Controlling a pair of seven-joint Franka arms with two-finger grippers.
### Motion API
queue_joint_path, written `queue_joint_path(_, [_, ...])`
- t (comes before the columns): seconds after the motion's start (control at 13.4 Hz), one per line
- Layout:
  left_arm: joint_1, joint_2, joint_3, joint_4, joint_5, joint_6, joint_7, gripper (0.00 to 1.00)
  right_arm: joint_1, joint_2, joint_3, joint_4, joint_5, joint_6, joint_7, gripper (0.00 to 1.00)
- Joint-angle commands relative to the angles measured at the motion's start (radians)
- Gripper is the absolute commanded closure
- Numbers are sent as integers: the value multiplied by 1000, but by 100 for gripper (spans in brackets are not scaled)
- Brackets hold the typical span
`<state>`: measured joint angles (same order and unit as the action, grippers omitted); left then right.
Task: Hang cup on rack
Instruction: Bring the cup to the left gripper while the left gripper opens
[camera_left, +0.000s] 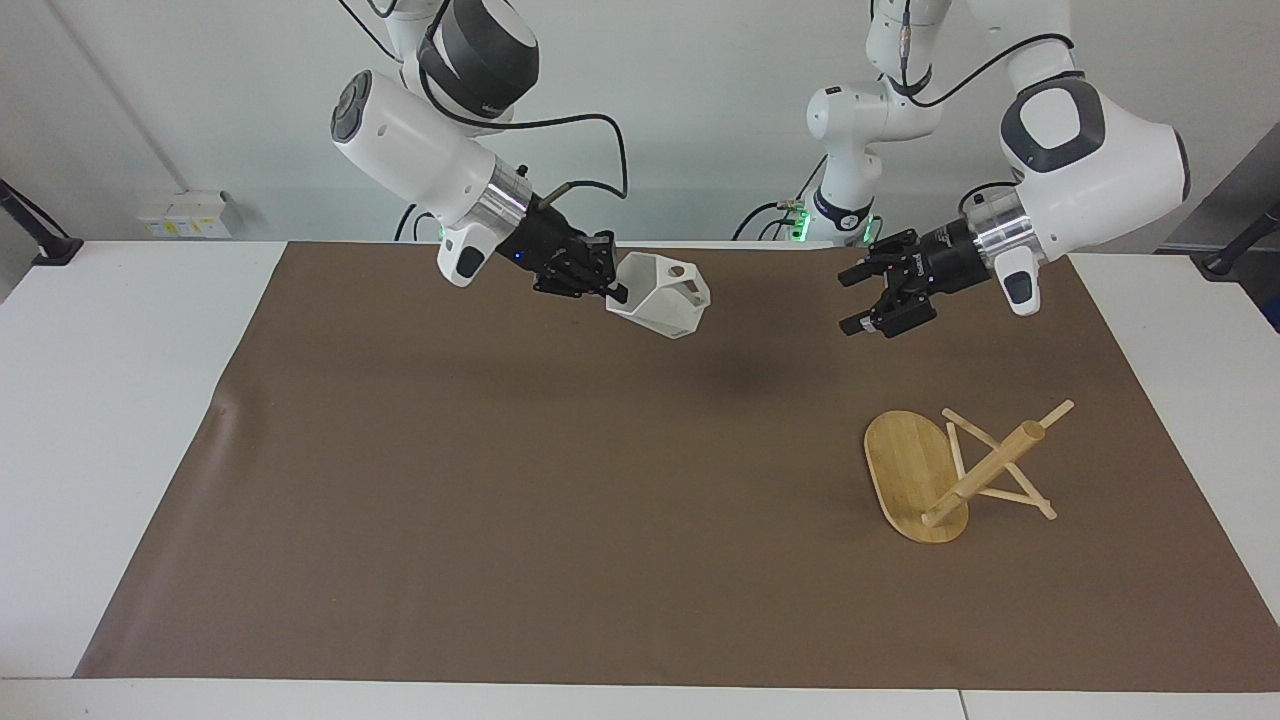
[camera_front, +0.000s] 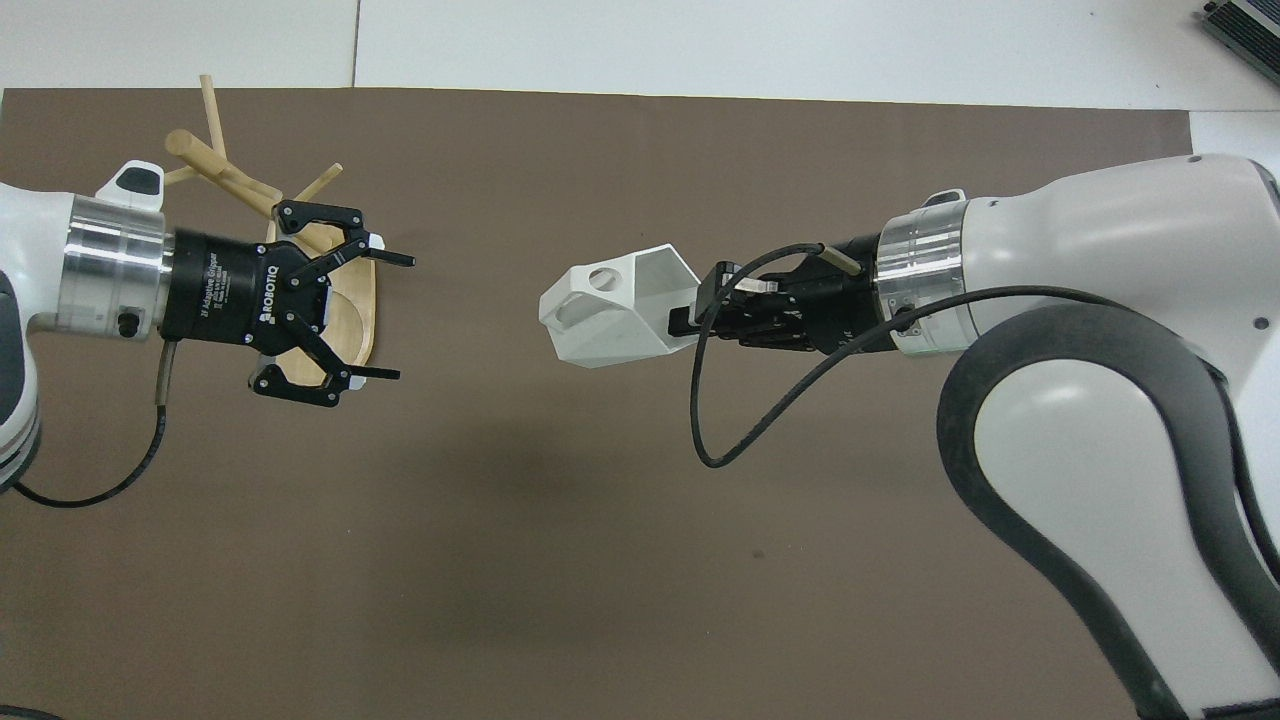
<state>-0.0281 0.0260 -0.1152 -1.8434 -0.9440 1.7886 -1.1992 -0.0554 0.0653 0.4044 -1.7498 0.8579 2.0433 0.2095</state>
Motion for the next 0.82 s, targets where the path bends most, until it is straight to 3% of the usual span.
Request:
queue_joint_path(0.0, [-77,-5,9,-30,-39,31,-63,0,-14,-9,59,-5,47,99,37,100])
queue_joint_path(0.45, [-49,2,12,-10,-162,48,-223,0,-12,-7,168,-19,59,280,152,100])
queue_joint_path(0.75, [-21,5,12,3,-165,87,-227,0,-7,-4,183,-22,59,302,156,100])
